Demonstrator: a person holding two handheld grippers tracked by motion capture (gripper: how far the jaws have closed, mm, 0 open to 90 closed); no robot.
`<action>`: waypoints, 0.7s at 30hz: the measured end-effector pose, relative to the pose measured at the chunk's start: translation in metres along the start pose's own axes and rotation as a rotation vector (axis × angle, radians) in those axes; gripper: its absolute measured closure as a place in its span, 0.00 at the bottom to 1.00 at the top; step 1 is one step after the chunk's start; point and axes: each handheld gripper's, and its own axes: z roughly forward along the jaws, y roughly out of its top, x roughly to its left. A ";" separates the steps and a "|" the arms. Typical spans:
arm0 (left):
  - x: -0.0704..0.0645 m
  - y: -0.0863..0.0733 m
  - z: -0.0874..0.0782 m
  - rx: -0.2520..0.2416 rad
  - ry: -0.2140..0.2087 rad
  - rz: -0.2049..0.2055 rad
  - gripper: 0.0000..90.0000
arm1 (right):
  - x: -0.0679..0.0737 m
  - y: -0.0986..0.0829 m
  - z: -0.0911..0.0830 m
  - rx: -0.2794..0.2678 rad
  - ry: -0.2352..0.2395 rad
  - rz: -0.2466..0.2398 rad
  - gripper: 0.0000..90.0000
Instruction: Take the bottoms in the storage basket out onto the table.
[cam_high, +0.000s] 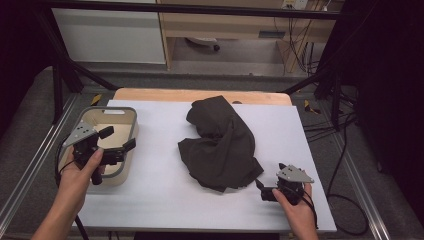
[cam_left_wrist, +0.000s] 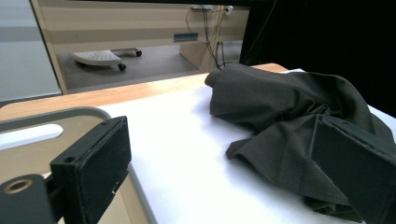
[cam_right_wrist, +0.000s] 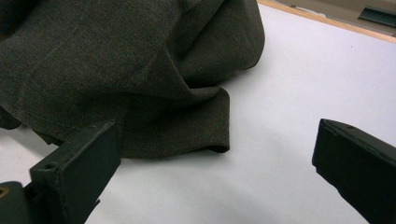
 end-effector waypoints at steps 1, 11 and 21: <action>0.001 -0.001 -0.002 -0.005 -0.001 -0.006 0.06 | 0.000 0.000 0.000 0.000 0.000 0.000 0.02; 0.009 -0.010 -0.012 -0.005 0.012 -0.024 0.06 | 0.000 0.000 0.000 0.006 -0.003 0.000 0.02; 0.013 -0.019 -0.015 0.012 0.024 -0.030 0.06 | 0.000 -0.001 0.000 0.009 -0.003 -0.001 0.02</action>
